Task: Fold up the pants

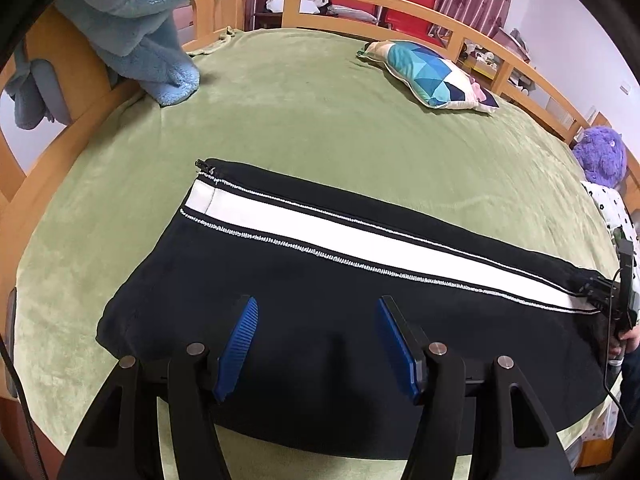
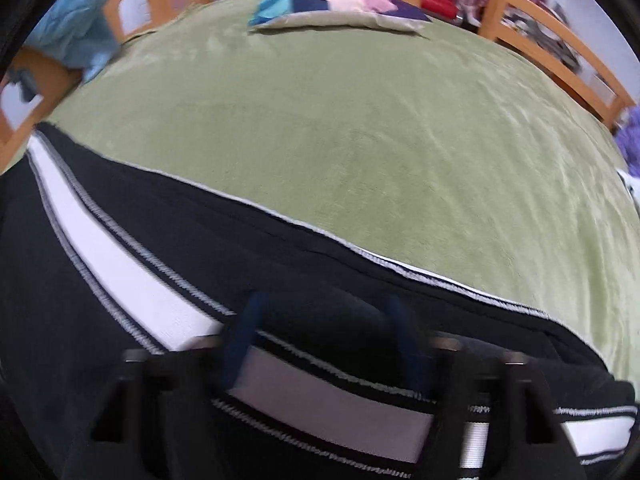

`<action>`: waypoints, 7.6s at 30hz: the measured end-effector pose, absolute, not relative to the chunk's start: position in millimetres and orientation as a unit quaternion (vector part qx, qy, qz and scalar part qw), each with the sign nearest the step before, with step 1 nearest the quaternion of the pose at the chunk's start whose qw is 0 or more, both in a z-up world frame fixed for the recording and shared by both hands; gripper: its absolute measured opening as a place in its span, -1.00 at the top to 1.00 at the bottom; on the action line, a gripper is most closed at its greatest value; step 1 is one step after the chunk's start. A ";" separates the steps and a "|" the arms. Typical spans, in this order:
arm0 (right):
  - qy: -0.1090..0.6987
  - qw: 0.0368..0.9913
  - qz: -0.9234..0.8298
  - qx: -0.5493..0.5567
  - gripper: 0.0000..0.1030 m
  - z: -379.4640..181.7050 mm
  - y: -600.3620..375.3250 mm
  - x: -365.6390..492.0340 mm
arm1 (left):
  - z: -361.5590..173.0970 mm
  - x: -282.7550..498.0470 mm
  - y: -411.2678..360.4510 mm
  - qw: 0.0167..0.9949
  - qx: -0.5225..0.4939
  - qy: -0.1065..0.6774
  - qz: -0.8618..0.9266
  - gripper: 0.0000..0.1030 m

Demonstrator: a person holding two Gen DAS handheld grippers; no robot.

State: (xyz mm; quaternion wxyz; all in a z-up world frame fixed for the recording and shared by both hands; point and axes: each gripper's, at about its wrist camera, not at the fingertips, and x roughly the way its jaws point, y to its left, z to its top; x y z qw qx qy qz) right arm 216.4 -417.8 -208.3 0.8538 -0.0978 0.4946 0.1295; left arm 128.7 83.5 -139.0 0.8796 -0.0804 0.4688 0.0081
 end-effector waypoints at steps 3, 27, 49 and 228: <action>0.484 0.859 0.127 -0.113 0.93 -192.3 -420.6 205.1 | -139.6 127.1 86.3 0.880 -0.086 0.467 0.004 -0.15; 0.436 0.899 -0.048 0.018 0.22 -158.1 -450.3 147.6 | -156.8 233.1 176.9 0.890 -0.085 0.444 0.065 -0.15; 0.456 0.878 -0.111 0.093 0.22 -183.0 -434.1 89.8 | -144.8 220.0 177.0 0.889 -0.065 0.452 0.025 -0.33; 0.341 0.848 -0.157 0.374 -0.45 -235.7 -714.3 2.7 | -215.1 198.1 -74.6 0.815 -0.081 0.540 -0.195 0.01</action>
